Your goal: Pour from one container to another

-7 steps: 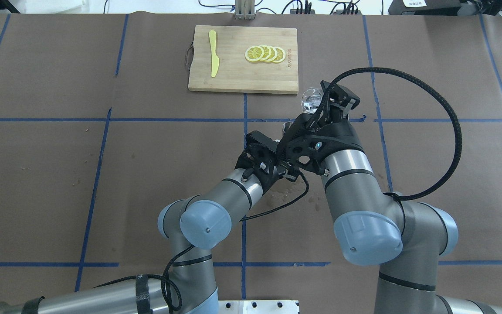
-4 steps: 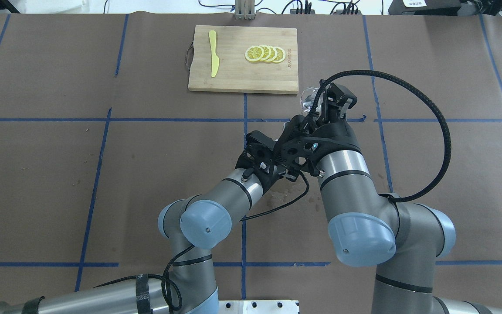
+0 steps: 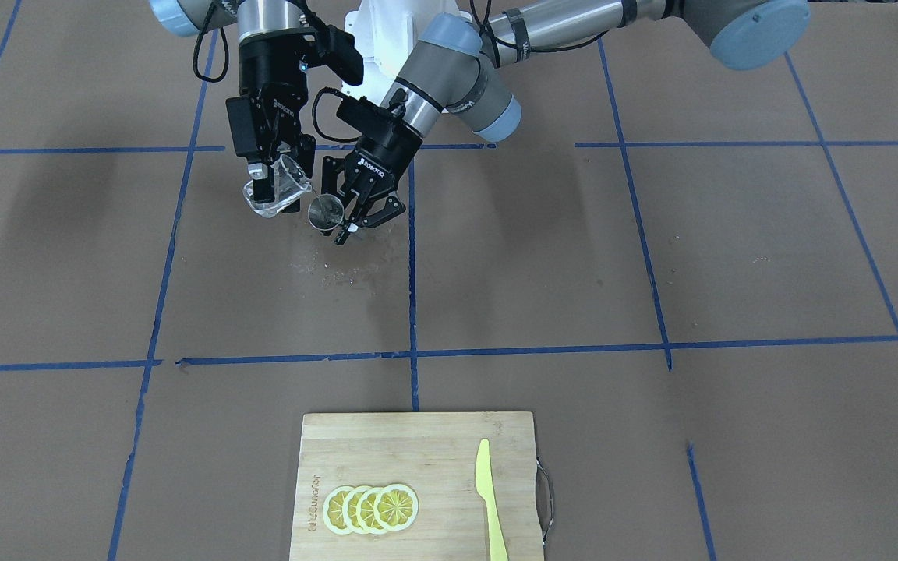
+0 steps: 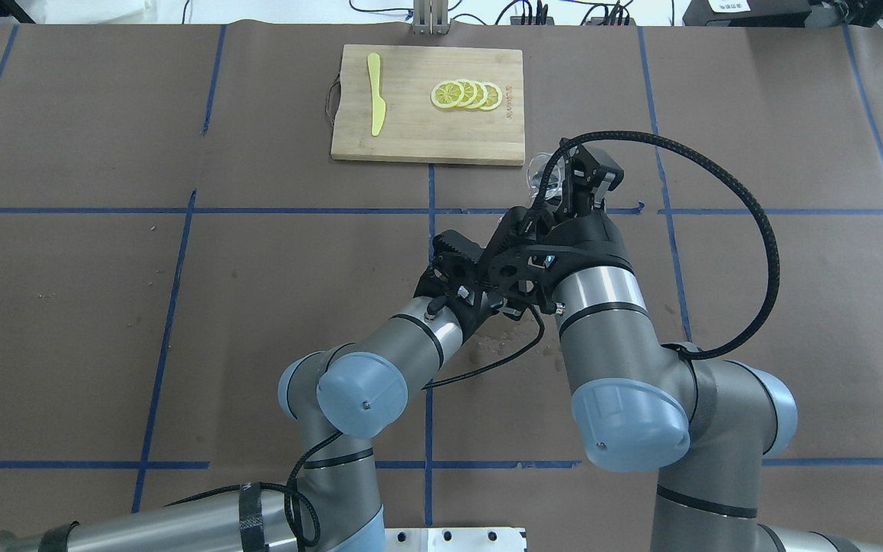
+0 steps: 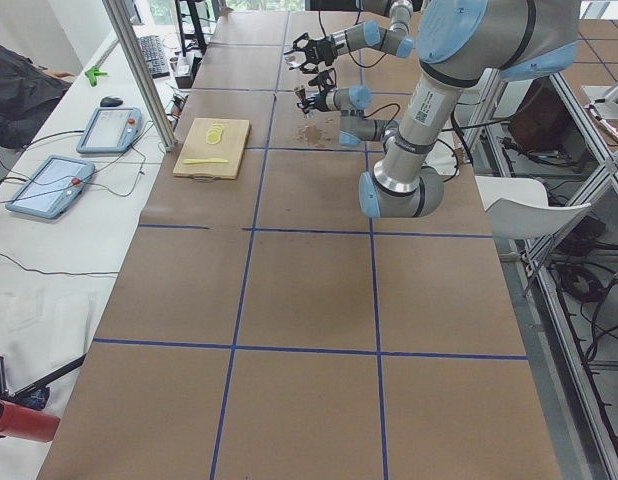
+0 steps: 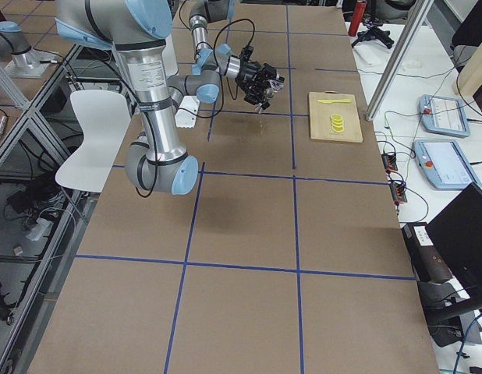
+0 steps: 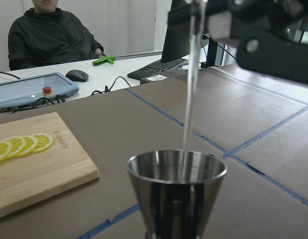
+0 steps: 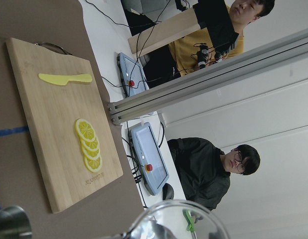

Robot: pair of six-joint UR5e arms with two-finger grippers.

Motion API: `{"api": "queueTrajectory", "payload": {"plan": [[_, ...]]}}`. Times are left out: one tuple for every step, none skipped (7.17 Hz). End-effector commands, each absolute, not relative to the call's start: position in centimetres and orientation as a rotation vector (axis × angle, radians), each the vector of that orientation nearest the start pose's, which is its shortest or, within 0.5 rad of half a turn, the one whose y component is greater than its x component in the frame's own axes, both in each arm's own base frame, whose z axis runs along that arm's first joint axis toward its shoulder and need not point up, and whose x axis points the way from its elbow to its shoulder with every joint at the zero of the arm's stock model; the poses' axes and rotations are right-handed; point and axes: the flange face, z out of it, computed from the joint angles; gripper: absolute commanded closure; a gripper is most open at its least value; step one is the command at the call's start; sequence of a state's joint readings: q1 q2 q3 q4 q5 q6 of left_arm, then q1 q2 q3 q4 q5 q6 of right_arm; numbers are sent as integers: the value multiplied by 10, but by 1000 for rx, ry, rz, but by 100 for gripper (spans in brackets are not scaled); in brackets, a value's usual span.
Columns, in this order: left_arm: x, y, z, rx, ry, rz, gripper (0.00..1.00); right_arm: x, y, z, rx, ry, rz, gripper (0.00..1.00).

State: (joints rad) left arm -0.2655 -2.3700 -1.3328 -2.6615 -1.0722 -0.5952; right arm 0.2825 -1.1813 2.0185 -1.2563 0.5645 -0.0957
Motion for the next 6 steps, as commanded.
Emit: {"api": "queueTrajectory", "payload": {"plan": [[645,-363,145,1234,1080,133,100,-431,-352,192,1372,158,-586,100],[646,-363,147,1233,1077,134,100,-430,-351,191,1376,171,-586,100],[646,-363,147,1232,1076,135,100,-431,-350,188,1382,186,-589,100],[646,-363,147,1233,1077,134,100,-430,-350,188,1382,188,-589,100],[646,-363,147,1230,1079,139,100,-431,-350,186,1383,186,-587,100],[646,-363,147,1230,1079,139,100,-431,-350,184,1385,194,-594,100]]}}
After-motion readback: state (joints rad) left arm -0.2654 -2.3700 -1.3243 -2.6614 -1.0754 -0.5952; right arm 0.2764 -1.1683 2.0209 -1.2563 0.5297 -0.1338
